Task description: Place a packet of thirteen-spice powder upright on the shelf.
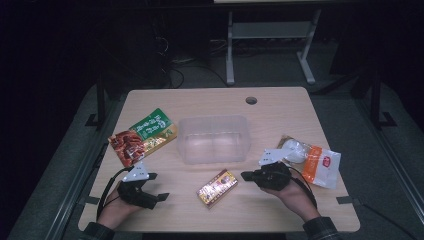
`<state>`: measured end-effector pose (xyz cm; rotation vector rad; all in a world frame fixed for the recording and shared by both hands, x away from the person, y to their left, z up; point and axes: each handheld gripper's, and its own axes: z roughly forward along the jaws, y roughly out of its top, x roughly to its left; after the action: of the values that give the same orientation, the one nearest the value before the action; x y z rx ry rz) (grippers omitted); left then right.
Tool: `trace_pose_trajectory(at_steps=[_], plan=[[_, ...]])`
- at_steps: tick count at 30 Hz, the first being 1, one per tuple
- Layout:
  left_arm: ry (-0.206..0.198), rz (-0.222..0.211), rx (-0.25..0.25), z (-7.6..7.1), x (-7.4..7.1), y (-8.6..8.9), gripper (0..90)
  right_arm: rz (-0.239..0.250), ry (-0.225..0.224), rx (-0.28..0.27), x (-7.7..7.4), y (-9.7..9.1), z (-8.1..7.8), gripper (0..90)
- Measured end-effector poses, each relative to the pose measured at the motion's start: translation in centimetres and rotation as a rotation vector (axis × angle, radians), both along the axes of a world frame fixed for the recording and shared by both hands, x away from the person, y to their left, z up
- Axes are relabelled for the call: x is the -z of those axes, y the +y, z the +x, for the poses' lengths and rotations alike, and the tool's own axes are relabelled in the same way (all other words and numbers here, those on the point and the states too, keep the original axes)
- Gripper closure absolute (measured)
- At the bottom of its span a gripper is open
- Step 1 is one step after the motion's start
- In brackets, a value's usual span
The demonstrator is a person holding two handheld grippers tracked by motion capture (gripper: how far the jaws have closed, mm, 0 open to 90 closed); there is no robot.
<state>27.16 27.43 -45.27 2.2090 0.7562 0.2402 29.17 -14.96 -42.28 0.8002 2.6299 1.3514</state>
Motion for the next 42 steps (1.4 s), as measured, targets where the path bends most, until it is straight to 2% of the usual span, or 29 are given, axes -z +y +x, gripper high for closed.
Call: trace_pose_trajectory(at_steps=[8, 9, 10, 16, 28, 29, 33, 34, 37, 42], plan=[[0.001, 0.005, 0.003, 0.1, 0.0, 0.1, 13.6, -0.012, -0.007, -0.038, -0.3, 2.3, 1.3, 89.8], [0.0, -0.003, 0.0, 0.0, 0.0, 0.1, 13.6, -0.01, -0.006, -0.044, -0.2, 2.5, 1.4, 89.8], [-0.001, 0.0, 0.005, 0.0, 0.0, 0.1, 13.6, -0.03, -0.006, -0.058, -0.1, 3.2, 1.6, 89.8], [0.003, 0.005, 0.01, 0.1, 0.1, 0.1, 13.7, -0.034, -0.005, -0.072, 0.2, 4.4, 2.4, 89.9], [0.006, 0.0, 0.01, 0.1, 0.2, 0.0, 13.8, -0.076, -0.001, -0.092, 1.7, 8.0, 4.4, 89.9], [0.007, 0.001, 0.011, 0.1, 0.2, 0.0, 13.8, -0.091, -0.002, -0.092, 2.1, 8.4, 4.7, 90.0], [0.007, 0.0, 0.012, 0.1, 0.2, 0.0, 13.8, -0.114, -0.003, -0.077, 2.7, 8.4, 5.2, 90.0], [0.009, 0.001, 0.012, 0.1, 0.2, 0.0, 13.8, -0.11, 0.013, -0.067, 2.7, 8.4, 5.3, 90.0], [0.004, 0.008, 0.017, 0.1, 0.2, 0.0, 13.8, -0.135, 0.006, -0.072, 3.1, 8.2, 5.6, 90.0], [0.006, 0.001, 0.011, 0.0, 0.2, 0.0, 13.8, -0.131, 0.021, -0.064, 3.0, 8.1, 5.4, 90.0]])
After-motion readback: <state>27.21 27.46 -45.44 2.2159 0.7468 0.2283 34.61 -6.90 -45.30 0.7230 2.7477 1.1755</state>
